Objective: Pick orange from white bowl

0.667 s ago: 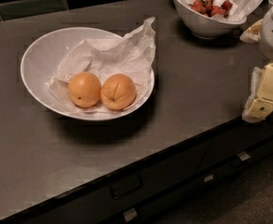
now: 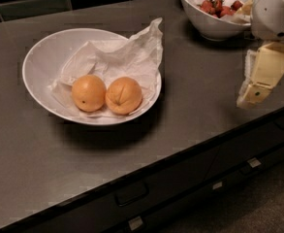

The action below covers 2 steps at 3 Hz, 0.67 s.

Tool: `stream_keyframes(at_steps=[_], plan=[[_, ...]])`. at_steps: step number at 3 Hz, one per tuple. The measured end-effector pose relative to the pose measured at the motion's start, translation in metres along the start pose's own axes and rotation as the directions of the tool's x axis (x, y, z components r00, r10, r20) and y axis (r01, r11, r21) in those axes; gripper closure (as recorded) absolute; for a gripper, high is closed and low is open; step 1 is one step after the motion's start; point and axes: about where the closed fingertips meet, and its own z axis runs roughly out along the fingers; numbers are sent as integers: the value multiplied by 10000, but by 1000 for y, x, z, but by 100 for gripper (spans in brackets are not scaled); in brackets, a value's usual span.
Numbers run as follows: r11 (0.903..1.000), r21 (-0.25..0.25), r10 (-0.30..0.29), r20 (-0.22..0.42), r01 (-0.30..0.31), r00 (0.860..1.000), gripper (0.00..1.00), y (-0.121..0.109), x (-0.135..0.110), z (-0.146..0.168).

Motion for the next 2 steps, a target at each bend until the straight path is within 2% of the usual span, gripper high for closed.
stream_keyframes(at_steps=[1,2], plan=[[9939,-58,-1100,581,1105,9922,0,-15,-41,-3],[9795,-371,-1912,1348,1978,9722,0,-27,-77,12]])
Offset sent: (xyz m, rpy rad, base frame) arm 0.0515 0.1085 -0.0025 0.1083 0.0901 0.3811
